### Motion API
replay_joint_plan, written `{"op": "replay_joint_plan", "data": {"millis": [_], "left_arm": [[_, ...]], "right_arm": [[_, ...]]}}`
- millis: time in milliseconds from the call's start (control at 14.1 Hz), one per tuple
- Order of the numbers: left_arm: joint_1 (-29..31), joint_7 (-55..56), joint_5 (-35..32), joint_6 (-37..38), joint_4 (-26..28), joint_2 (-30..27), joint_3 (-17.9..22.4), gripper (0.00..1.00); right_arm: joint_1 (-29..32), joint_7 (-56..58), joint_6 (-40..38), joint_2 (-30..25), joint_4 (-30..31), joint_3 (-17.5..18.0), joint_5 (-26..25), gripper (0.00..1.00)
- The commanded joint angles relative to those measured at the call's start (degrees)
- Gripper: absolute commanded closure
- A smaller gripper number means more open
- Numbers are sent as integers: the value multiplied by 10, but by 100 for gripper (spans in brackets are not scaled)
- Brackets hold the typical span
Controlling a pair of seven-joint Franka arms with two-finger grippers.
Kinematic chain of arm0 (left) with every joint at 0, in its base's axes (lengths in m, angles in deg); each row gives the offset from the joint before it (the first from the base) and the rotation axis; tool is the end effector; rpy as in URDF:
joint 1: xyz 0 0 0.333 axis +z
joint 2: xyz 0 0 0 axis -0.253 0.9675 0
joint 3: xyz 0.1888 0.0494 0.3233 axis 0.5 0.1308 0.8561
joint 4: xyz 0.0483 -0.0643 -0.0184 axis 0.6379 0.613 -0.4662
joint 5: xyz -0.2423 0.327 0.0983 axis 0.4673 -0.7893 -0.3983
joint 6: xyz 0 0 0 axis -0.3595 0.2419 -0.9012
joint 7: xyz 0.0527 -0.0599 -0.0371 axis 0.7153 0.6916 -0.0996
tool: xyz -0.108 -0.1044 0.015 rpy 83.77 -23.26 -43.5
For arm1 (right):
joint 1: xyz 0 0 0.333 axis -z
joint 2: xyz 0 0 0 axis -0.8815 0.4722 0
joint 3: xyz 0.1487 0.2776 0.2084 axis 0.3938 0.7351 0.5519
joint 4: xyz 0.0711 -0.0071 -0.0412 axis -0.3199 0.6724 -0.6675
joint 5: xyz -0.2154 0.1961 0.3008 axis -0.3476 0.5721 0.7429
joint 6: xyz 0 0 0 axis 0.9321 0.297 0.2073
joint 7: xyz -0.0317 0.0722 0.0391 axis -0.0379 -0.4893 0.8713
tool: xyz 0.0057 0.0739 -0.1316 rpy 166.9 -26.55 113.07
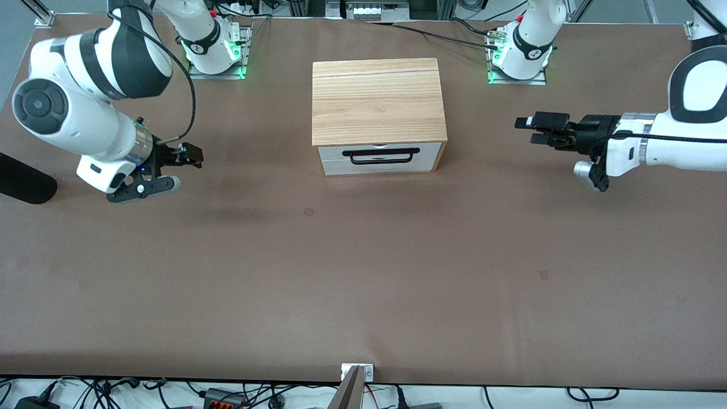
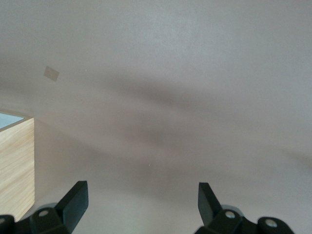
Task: Pull top drawer with both arms simultaneously
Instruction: 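Move the right gripper and the left gripper toward the drawer handle ends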
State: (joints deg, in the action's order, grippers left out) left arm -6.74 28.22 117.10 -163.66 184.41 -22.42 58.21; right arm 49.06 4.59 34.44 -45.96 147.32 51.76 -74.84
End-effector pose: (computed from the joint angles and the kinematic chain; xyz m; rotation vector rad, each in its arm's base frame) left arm 0.5653 -0.0971 0.4667 2.1802 -0.1962 -0.4215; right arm 0.6103 0.1267 0.4497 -3.0950 -0.4054 0.2664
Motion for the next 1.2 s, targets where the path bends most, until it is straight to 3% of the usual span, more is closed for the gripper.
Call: {"op": "replay_joint_plan", "data": {"millis": [0,71,283,425,638,850,1133], "left_arm": [[1,-121,80,-25,4,64,-7,0],[1,-175,109,-36,9,91,-12,0],[-2,-221,204,-103,74,102,-27,0],[-10,-310,284,-179,94,152,-69,0],[-13,-435,367,-232,121,210,-119,0],[-25,-509,441,-246,161,211,-126,0],[-38,-523,497,-252,181,211,-128,0]], "right_arm": [[-8,15,-7,53,-67,-4,20,0],[-9,15,-6,60,-68,-4,55,0],[-9,14,1,87,-68,-4,180,0],[-9,16,13,101,-63,-4,235,0],[-30,32,32,121,-62,-4,306,0],[-42,41,46,137,-60,-4,367,0],[-49,93,48,145,-50,-4,491,0]]}}
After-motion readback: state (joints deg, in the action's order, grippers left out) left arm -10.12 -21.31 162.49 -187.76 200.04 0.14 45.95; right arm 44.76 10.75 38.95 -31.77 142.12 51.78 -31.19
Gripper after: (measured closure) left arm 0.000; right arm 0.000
